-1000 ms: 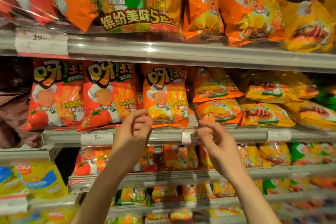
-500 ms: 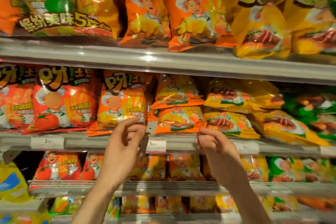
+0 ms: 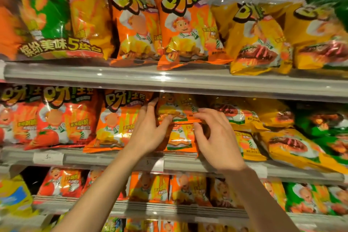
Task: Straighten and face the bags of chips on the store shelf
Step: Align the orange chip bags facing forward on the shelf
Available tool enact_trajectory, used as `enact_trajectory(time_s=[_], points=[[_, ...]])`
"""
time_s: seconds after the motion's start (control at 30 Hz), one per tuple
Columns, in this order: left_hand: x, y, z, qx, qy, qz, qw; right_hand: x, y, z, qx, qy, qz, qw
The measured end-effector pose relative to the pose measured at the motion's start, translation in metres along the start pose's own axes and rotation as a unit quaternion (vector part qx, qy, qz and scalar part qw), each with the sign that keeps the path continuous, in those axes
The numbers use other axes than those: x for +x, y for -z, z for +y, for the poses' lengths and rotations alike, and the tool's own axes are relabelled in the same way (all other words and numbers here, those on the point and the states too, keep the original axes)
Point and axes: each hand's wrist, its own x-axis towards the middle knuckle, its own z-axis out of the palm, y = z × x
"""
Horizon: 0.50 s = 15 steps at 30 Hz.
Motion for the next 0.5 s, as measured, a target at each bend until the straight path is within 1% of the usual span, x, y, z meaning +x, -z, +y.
enact_trajectory(time_s=[0.07,0.17,0.23,0.5], points=[[0.014,-0.003,-0.001,0.016,0.022,-0.026,0.999,0.003,-0.001,-0.001,-0.03,-0.007,-0.016,0.999],[0.029,-0.006,-0.002,0.032,0.035,-0.055,0.997,0.003,-0.002,0.001,-0.068,-0.004,-0.003,0.998],[0.033,-0.008,-0.004,0.021,0.028,-0.067,0.997,0.003,-0.001,0.003,-0.086,-0.012,0.009,0.996],[0.035,-0.004,-0.005,-0.036,-0.034,-0.024,0.998,0.001,-0.004,-0.001,-0.094,-0.052,0.038,0.993]])
